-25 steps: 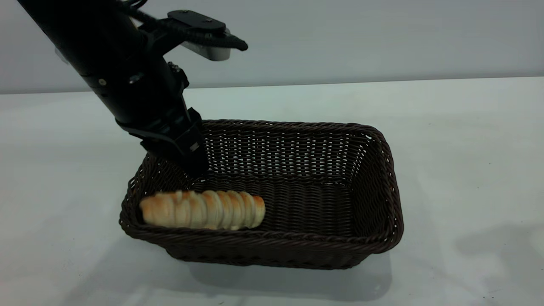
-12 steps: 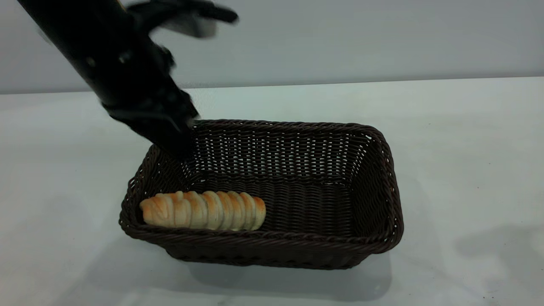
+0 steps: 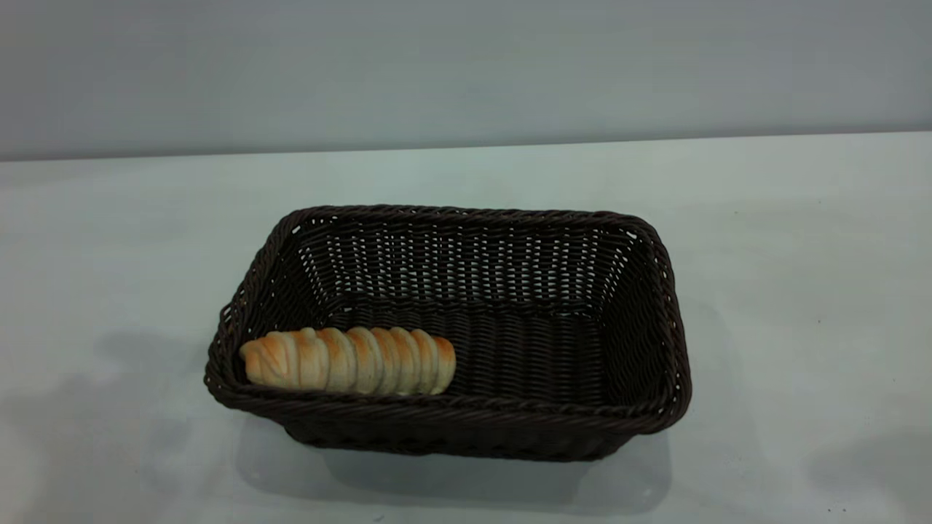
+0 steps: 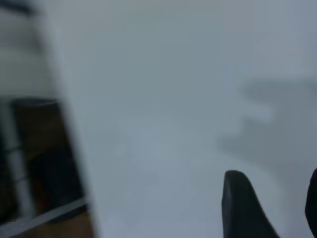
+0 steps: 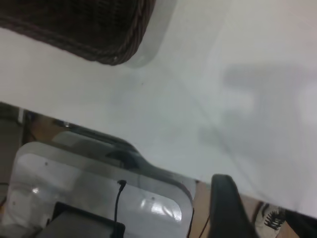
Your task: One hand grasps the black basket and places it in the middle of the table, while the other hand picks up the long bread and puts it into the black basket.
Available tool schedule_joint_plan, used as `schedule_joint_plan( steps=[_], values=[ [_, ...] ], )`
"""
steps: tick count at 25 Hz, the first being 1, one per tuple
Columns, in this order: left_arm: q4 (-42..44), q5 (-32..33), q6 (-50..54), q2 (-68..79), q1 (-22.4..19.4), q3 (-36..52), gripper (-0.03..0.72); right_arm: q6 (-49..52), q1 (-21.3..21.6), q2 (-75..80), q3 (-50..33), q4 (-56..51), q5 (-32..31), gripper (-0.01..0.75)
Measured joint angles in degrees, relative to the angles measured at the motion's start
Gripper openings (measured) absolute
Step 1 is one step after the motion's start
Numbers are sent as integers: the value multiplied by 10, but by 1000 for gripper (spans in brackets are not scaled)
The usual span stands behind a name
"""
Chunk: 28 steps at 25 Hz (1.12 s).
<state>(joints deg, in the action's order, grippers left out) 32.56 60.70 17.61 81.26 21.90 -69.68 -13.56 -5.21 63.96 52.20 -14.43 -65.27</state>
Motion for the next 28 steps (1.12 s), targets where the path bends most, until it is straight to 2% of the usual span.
schedule_joint_plan(
  steps=[3,7,15,21,28],
  values=[
    [15,61,7,-56,0,0,364,5,0,-41,0,-1,-26,456],
    [-28,61,-10,-138,0,-1,364,12,0,-106,0,-9,-52,456],
    [-142,61,-69,-316,0,14,366,12,0,-241,0,-15,-58,456],
    [-165,62,-75,-462,0,109,366,11,0,-335,-8,-15,-58,456],
    [-167,62,-76,-628,0,238,366,-1,0,-439,-103,-15,-58,456]
  ],
)
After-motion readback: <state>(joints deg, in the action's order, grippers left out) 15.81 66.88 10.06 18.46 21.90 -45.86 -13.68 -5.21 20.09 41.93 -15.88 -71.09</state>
